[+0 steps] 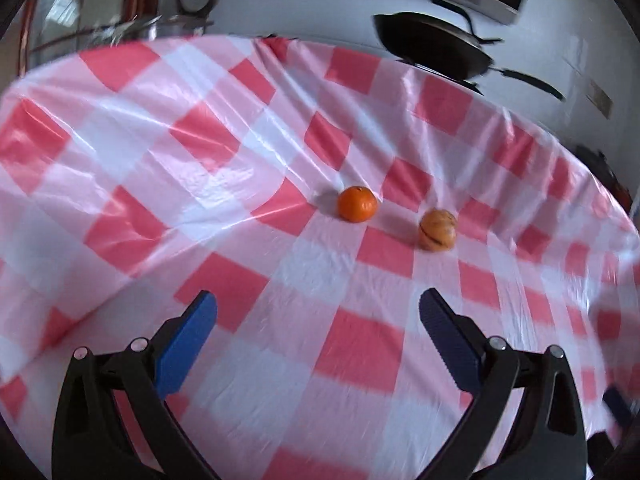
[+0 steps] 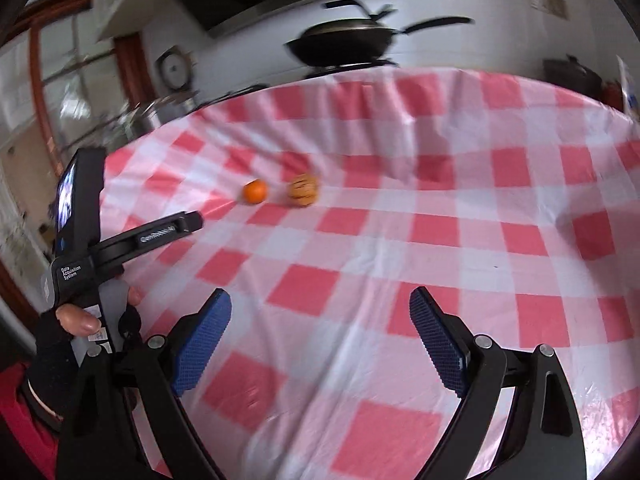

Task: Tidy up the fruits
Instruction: 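Move both open grippers back toward the orange and striped fruit, then grasp the yellow striped fruit with the right gripper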

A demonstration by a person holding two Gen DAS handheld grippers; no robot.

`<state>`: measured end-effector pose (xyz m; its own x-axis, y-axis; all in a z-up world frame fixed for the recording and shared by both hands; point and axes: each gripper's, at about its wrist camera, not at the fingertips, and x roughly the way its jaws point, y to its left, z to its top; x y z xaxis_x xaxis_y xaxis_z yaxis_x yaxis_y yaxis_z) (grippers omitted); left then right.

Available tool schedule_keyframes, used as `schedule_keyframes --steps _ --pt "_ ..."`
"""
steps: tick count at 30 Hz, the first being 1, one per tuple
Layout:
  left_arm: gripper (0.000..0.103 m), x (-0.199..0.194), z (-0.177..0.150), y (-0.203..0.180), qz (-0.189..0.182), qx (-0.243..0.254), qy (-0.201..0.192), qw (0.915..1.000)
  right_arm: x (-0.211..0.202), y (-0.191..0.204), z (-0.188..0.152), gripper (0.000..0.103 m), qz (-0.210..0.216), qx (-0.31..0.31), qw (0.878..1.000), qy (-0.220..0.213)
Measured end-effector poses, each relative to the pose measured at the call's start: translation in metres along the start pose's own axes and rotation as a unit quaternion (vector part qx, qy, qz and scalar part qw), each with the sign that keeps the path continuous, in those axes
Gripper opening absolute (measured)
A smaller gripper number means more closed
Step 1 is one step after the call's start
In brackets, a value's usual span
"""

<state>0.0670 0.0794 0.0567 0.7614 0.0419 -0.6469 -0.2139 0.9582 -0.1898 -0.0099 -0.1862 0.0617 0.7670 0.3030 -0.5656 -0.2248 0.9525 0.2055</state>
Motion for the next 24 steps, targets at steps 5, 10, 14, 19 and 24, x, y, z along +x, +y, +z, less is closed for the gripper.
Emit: schedule_keyframes --steps 5,10,14,19,24 --pt "0.101 0.037 0.025 0.003 0.006 -0.060 0.005 0.9982 0.004 -0.033 -0.006 0.088 0.014 0.076 0.997 -0.002" --pt "0.101 0.063 0.037 0.013 -0.013 -0.086 0.007 0.9962 0.004 -0.049 -0.009 0.088 0.014 0.106 0.994 -0.010" --pt "0.101 0.055 0.034 0.021 -0.043 -0.078 -0.004 0.9960 0.008 -0.045 -0.007 0.088 0.013 0.107 0.994 -0.013" --pt "0.101 0.058 0.034 0.037 -0.056 -0.109 0.005 0.9925 0.052 -0.013 0.021 0.088 0.016 0.083 0.996 0.010" --pt "0.101 0.055 0.032 0.052 -0.040 -0.137 -0.001 0.9898 0.139 0.036 0.062 0.088 -0.026 0.022 0.998 0.057"
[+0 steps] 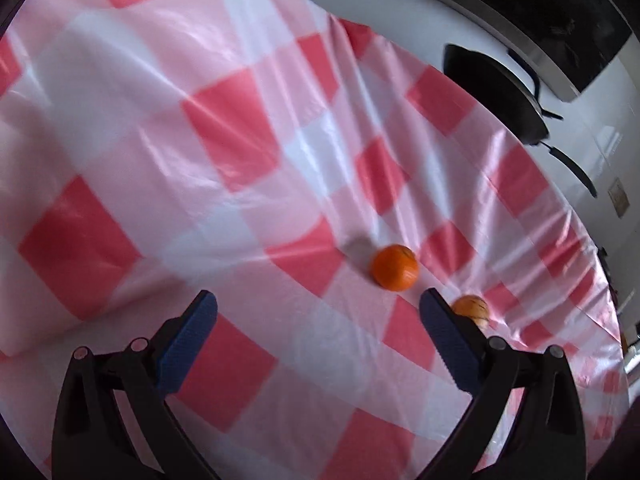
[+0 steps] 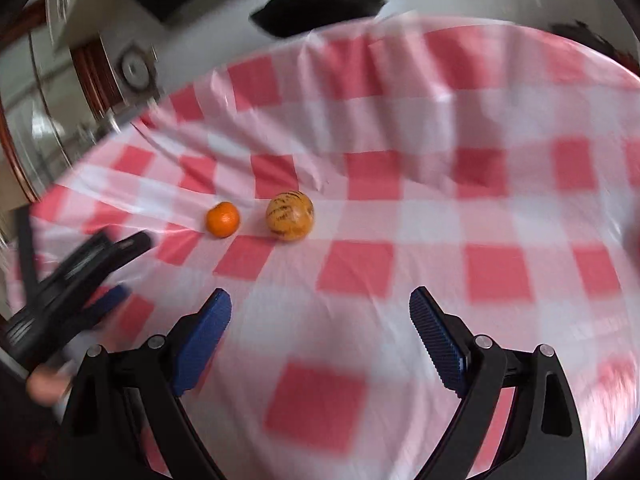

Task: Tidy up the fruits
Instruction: 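Grasp the yellow striped fruit with the right gripper, then grasp the orange with the left gripper while the right holds the striped fruit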

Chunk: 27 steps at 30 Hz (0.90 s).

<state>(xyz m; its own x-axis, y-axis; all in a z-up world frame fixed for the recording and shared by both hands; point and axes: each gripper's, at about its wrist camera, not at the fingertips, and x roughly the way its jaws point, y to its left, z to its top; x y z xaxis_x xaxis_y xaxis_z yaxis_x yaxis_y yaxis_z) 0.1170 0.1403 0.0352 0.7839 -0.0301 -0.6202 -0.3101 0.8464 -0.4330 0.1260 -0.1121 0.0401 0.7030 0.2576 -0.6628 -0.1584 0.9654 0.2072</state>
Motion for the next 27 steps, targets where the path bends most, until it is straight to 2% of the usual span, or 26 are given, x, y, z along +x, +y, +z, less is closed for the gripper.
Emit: schedule_keyframes --steps 2,4,7,10,12,14,15,19,21,23,26,27 --pt "0.101 0.001 0.001 0.004 0.004 -0.008 0.001 1.0000 0.027 0.014 0.015 0.085 -0.022 -0.016 1.000 0.012" --pt "0.101 0.003 0.001 0.003 0.004 -0.007 0.006 0.9999 0.053 0.029 0.025 0.075 -0.054 -0.045 0.997 0.028" --pt "0.101 0.004 0.000 0.000 0.006 0.004 0.006 1.0000 0.085 0.038 0.038 0.067 -0.080 -0.046 0.994 0.053" --pt "0.101 0.005 -0.001 -0.002 0.007 0.012 0.005 0.9999 0.099 0.040 0.047 0.063 -0.090 -0.035 0.994 0.058" --pt "0.101 0.005 -0.001 -0.004 0.008 0.018 0.006 0.9998 0.107 0.039 0.048 0.048 -0.093 -0.036 0.992 0.074" --pt "0.101 0.005 -0.002 -0.006 0.007 0.023 0.005 0.9997 0.103 0.037 0.048 0.041 -0.093 -0.031 0.993 0.066" --pt "0.101 0.004 -0.003 -0.006 0.007 0.025 0.004 0.9996 0.100 0.035 0.047 0.041 -0.095 -0.026 0.993 0.063" --pt "0.101 0.005 -0.005 -0.016 0.006 0.050 0.006 0.9987 0.077 -0.002 0.043 0.041 -0.043 0.060 0.997 0.023" --pt "0.101 0.008 -0.006 -0.024 0.001 0.068 0.010 0.9977 0.068 -0.027 0.039 0.041 -0.004 0.119 0.993 0.001" --pt "0.101 0.014 -0.006 -0.036 -0.007 0.086 0.017 0.9961 0.064 -0.044 0.035 0.041 0.017 0.157 0.987 -0.011" --pt "0.100 0.031 -0.001 -0.048 -0.022 0.090 0.039 0.9950 0.059 -0.051 0.035 0.041 0.037 0.166 0.985 -0.032" --pt "0.098 0.040 0.003 -0.053 -0.016 0.093 0.041 0.9947 0.058 -0.051 0.035 0.041 0.041 0.167 0.984 -0.035"
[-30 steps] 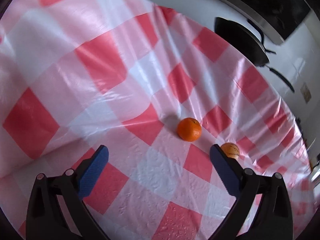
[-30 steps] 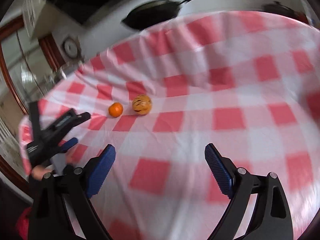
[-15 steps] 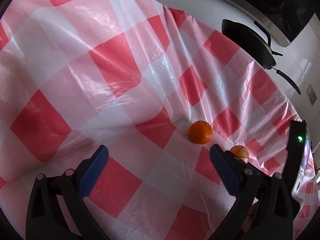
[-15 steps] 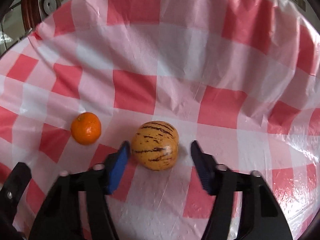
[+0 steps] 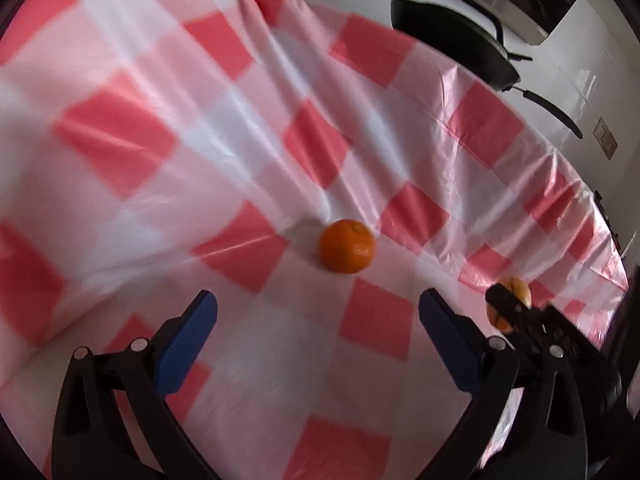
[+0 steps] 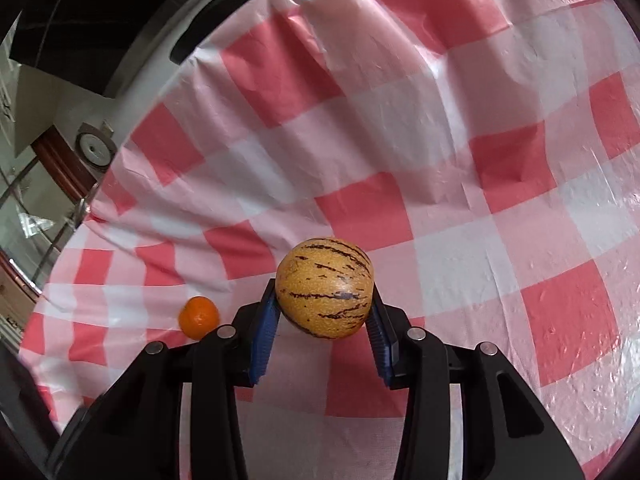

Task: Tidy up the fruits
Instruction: 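Grasp the orange with the left gripper while the right holds the striped fruit, then carry the striped fruit and orange in both grippers over the white box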

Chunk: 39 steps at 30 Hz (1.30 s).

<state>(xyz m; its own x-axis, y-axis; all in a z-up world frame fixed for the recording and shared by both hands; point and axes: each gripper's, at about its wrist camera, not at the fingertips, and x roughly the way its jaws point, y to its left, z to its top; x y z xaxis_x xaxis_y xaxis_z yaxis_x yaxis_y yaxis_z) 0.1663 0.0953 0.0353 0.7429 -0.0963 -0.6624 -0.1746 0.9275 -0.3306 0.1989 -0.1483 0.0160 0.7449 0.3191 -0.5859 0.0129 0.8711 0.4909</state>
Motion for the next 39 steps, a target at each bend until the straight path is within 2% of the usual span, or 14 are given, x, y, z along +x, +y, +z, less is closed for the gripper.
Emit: schedule_keyframes --steps 2,5,9,11,12,14,17,22,27,30,34,39 --pt "0.082 0.020 0.012 -0.013 0.022 0.026 0.004 0.9994 -0.004 -0.003 0.000 0.041 0.003 0.005 1.000 -0.006" --pt "0.068 0.049 0.027 -0.029 0.039 0.051 0.028 0.9975 -0.013 -0.009 -0.002 0.041 0.003 0.012 1.000 -0.012" --pt "0.066 0.071 0.034 -0.040 0.045 0.074 0.056 0.9947 -0.011 -0.010 0.001 0.041 0.005 0.008 1.000 -0.009" --pt "0.047 0.075 0.034 -0.044 0.054 0.087 0.063 0.9927 -0.008 -0.009 0.001 0.041 0.004 0.007 1.000 -0.008" --pt "0.043 0.074 0.033 -0.045 0.053 0.095 0.064 0.9920 -0.007 -0.009 0.001 0.041 0.003 0.007 1.000 -0.007" --pt "0.042 0.069 0.030 -0.042 0.039 0.093 0.063 0.9929 -0.004 -0.005 0.001 0.041 0.003 0.008 1.000 -0.006" --pt "0.042 0.051 0.027 -0.037 0.032 0.087 0.039 0.9950 -0.002 -0.003 0.001 0.041 0.003 0.008 1.000 -0.004" --pt "0.042 -0.008 0.011 -0.018 0.004 0.027 -0.016 0.9995 -0.001 -0.005 0.003 0.041 0.005 0.013 1.000 -0.004" --pt "0.042 -0.059 -0.027 0.002 0.004 -0.004 -0.037 0.9993 0.001 -0.004 0.003 0.041 0.008 0.012 1.000 -0.003" --pt "0.042 -0.087 -0.043 0.010 0.022 0.000 -0.061 0.9979 -0.001 -0.007 0.003 0.041 0.015 0.020 1.000 -0.007" --pt "0.042 -0.119 -0.058 0.030 0.030 -0.024 -0.064 0.9972 -0.004 -0.010 0.003 0.041 0.003 0.027 1.000 -0.010" --pt "0.042 -0.165 -0.086 0.041 0.041 -0.002 -0.083 0.9957 -0.038 0.005 -0.021 0.041 -0.025 -0.020 0.999 -0.009"
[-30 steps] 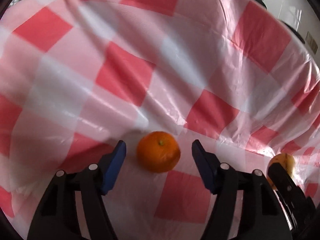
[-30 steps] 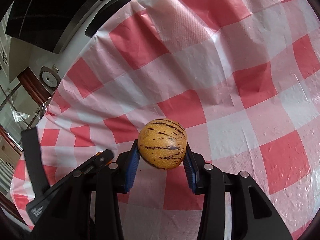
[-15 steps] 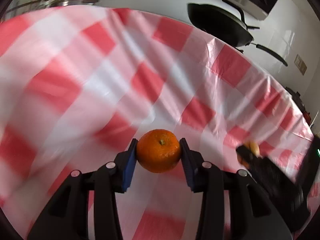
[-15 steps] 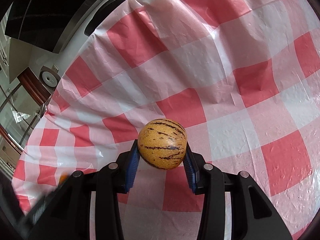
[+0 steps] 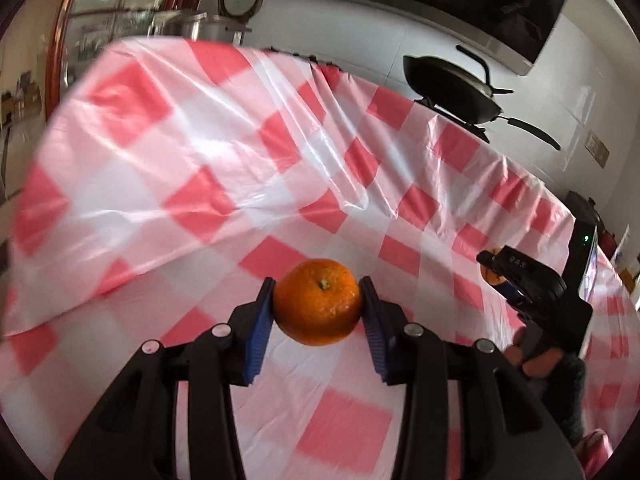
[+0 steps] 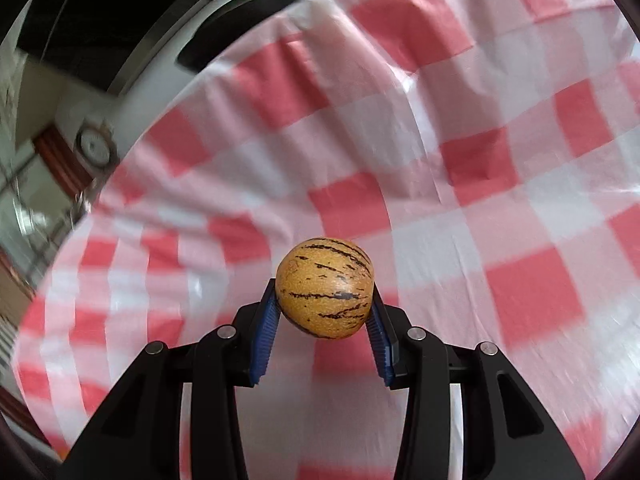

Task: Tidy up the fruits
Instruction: 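Carry the striped fruit and orange in both grippers over the white box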

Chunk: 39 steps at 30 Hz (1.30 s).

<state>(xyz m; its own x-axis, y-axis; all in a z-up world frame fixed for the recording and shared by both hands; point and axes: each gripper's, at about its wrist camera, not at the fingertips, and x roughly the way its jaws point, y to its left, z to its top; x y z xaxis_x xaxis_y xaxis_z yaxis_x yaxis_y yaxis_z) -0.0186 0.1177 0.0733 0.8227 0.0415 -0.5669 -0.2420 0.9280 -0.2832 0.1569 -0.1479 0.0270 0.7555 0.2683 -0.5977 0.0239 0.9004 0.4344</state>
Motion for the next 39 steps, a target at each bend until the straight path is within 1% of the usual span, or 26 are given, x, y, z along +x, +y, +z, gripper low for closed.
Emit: schedule_keyframes --steps 2,5,8,12,16,21,26,28,31,34,36,37,38,39 --pt "0.042 -0.013 -0.004 0.006 0.001 0.000 -0.006 1.0000 -0.025 0.006 -0.017 0.041 0.009 -0.012 1.000 0.002" --pt "0.042 -0.034 -0.011 0.016 -0.006 0.000 -0.002 1.0000 -0.059 0.014 -0.041 0.041 0.023 -0.022 0.999 0.012" --pt "0.042 -0.055 -0.017 0.023 -0.006 0.005 -0.006 0.9999 -0.093 0.030 -0.066 0.041 0.032 -0.051 0.998 0.016" --pt "0.042 -0.091 -0.025 0.034 0.001 0.025 -0.022 0.9995 -0.136 0.054 -0.104 0.041 0.055 -0.075 0.996 0.017" --pt "0.042 -0.121 -0.038 0.053 0.017 0.049 -0.025 0.9984 -0.167 0.078 -0.135 0.041 0.078 -0.105 0.991 0.027" --pt "0.042 -0.150 -0.057 0.095 0.045 0.051 -0.018 0.9975 -0.195 0.118 -0.170 0.041 0.110 -0.172 0.978 0.036" --pt "0.042 -0.171 -0.070 0.135 0.080 0.052 -0.016 0.9953 -0.208 0.159 -0.210 0.041 0.141 -0.233 0.960 0.061" --pt "0.042 -0.181 -0.077 0.154 0.098 0.050 -0.016 0.9938 -0.214 0.176 -0.231 0.041 0.152 -0.263 0.950 0.070" --pt "0.042 -0.192 -0.087 0.182 0.121 0.041 -0.013 0.9918 -0.223 0.203 -0.266 0.041 0.177 -0.310 0.930 0.086" --pt "0.042 -0.204 -0.099 0.208 0.146 0.032 -0.012 0.9887 -0.236 0.230 -0.304 0.041 0.208 -0.368 0.901 0.096" --pt "0.042 -0.211 -0.108 0.227 0.159 0.021 -0.007 0.9871 -0.246 0.246 -0.332 0.041 0.235 -0.407 0.877 0.102" --pt "0.042 -0.214 -0.113 0.239 0.167 0.013 -0.004 0.9858 -0.249 0.251 -0.342 0.041 0.244 -0.420 0.868 0.105" --pt "0.042 -0.215 -0.118 0.246 0.173 0.007 -0.001 0.9850 -0.253 0.259 -0.357 0.041 0.254 -0.440 0.855 0.107" --pt "0.043 -0.217 -0.124 0.258 0.178 -0.004 0.004 0.9839 -0.257 0.263 -0.367 0.041 0.260 -0.453 0.846 0.108"
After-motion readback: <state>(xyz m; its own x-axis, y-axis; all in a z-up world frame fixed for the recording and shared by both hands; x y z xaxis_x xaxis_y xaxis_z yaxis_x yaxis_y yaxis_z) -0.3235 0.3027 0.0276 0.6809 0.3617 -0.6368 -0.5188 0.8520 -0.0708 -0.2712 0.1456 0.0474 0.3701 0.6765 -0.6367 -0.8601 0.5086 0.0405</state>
